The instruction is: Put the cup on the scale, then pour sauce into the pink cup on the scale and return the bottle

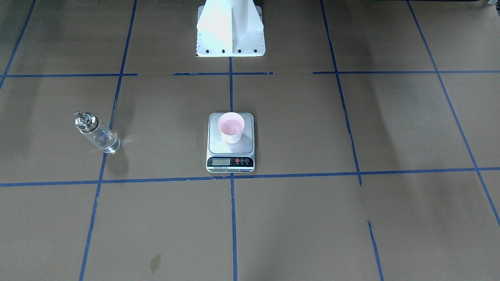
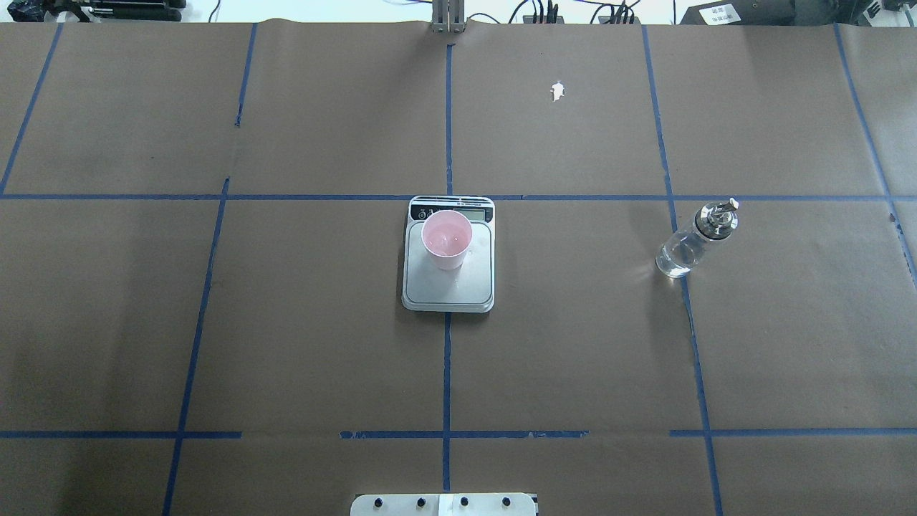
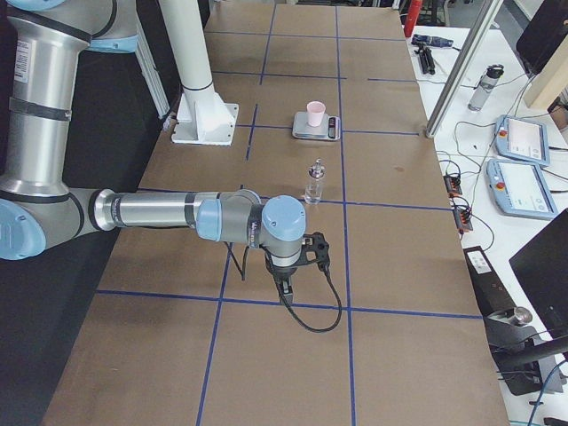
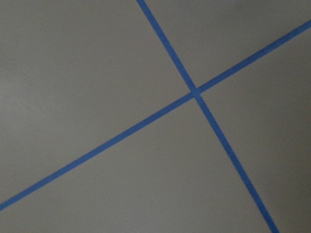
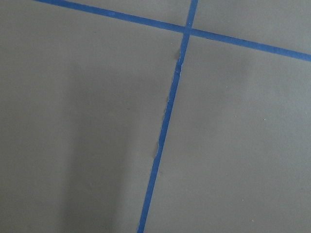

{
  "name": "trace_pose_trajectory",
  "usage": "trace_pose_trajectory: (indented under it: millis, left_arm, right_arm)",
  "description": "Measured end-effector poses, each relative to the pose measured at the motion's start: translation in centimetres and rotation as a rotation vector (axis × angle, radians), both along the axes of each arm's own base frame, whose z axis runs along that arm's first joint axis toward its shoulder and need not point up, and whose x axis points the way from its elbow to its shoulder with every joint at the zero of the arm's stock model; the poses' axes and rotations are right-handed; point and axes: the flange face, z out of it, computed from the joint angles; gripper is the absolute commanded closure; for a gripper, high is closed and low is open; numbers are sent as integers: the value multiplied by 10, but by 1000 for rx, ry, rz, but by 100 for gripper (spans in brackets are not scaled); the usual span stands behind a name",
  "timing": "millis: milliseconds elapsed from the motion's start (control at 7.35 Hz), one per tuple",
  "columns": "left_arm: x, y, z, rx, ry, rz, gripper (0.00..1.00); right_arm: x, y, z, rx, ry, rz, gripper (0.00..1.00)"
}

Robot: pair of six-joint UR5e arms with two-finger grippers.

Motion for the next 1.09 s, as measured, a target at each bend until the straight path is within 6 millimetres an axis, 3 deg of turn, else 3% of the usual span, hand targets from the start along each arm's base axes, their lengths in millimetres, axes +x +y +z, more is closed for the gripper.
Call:
trace_pose_trajectory:
  millis: [544,1089]
  left_arm:
    - [-3,16,-35,-49,-46,-40,0]
    - [-2,18,-33,-70,-47,-41,0]
  right_arm:
    - [1,0,6,-27,-3,15,0]
    - [1,-2,7,-81,-17,68,0]
